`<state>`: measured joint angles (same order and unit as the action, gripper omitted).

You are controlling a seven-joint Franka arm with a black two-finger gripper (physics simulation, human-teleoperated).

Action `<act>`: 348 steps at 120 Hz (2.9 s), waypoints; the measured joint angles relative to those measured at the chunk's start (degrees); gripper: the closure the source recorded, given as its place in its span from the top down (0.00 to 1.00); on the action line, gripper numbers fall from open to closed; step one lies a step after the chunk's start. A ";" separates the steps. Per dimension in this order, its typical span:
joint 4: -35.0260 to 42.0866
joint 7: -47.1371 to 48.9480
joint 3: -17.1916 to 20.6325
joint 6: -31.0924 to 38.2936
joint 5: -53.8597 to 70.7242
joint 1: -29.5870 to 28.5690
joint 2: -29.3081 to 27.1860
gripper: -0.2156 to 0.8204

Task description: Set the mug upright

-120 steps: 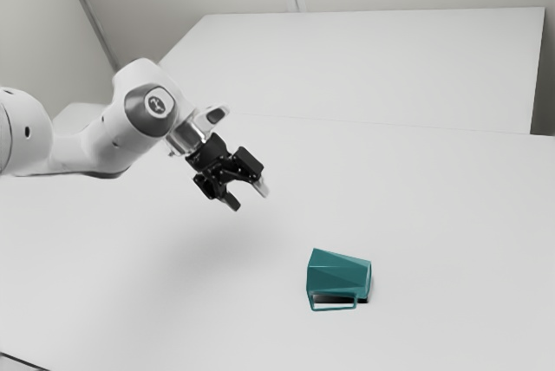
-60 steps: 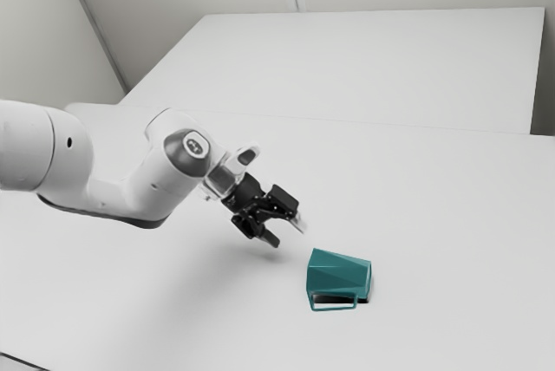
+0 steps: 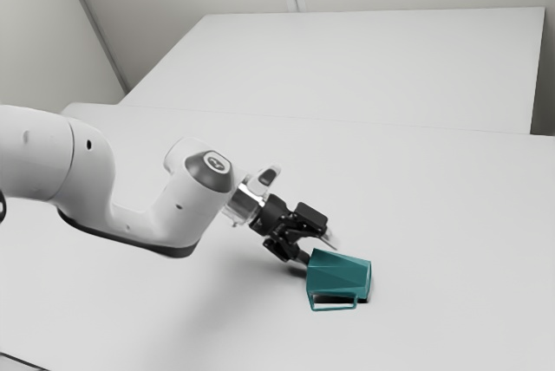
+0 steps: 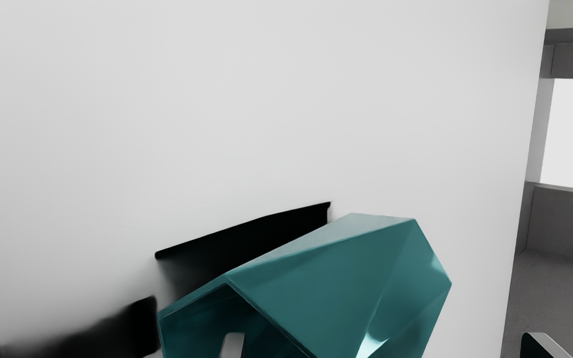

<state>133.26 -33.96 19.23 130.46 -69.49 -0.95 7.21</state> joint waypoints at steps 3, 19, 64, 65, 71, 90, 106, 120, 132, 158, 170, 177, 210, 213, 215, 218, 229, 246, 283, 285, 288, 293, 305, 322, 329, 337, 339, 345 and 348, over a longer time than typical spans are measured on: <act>0.00 -0.31 0.07 0.01 -0.35 -0.01 0.09 0.79; 0.00 -1.75 0.99 -0.01 -2.34 -0.12 0.38 0.79; -0.37 -4.53 1.49 -0.39 -4.19 -0.06 0.32 0.24; -0.39 -4.58 1.49 -0.40 -4.19 -0.05 0.28 0.23; -0.59 -4.85 1.88 -0.45 -4.16 -0.15 0.02 0.18; -0.86 -5.53 2.92 -0.41 -4.09 0.03 -0.69 0.09; -0.86 -5.89 3.38 -0.51 -4.05 -0.21 -3.17 0.06; -0.82 -5.59 3.80 -0.53 -3.82 0.05 -6.41 0.05; -0.95 -4.44 3.79 -0.47 -1.79 0.61 -8.50 0.04; -8.48 3.39 1.38 -2.86 21.82 1.31 -10.20 0.04; -10.66 7.10 -1.06 -5.63 31.35 0.27 -10.28 0.04; -11.67 9.03 -2.50 -7.20 35.73 -0.39 -10.43 0.03; -18.80 17.24 -7.09 -15.52 55.73 -0.63 -9.79 0.03; -19.09 17.73 -7.54 -15.90 56.97 -0.51 -9.64 0.03; -19.23 18.02 -7.77 -16.11 57.69 -0.51 -9.52 0.03; -19.48 18.42 -8.19 -16.37 58.59 -0.44 -9.21 0.03; -20.06 19.75 -8.94 -16.97 61.97 -0.97 -7.66 0.03; -20.15 21.54 -9.03 -16.94 65.41 -2.82 -5.21 0.03; -20.07 24.70 -9.10 -14.11 68.73 -1.56 1.47 0.03; -20.06 24.85 -9.11 -13.95 68.77 -1.60 1.76 0.03; -20.03 25.05 -9.11 -13.73 68.83 -1.65 2.14 0.03; -19.97 25.38 -9.11 -13.41 68.92 -1.70 2.54 0.03; -19.86 26.09 -9.11 -12.81 69.61 -1.71 3.54 0.04; -19.65 26.93 -9.11 -11.89 70.15 -1.70 4.92 0.04; -19.61 27.22 -9.13 -11.62 70.24 -1.69 5.24 0.03; -19.60 27.51 -9.13 -11.40 70.28 -1.69 5.39 0.05; -19.59 27.56 -9.12 -11.36 70.25 -1.69 5.40 0.08; -19.58 27.67 -9.12 -11.27 70.12 -1.70 5.43 0.18; -19.58 27.72 -9.12 -11.23 70.06 -1.70 5.40 0.24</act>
<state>113.68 -6.25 10.11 119.23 0.57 -2.64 12.62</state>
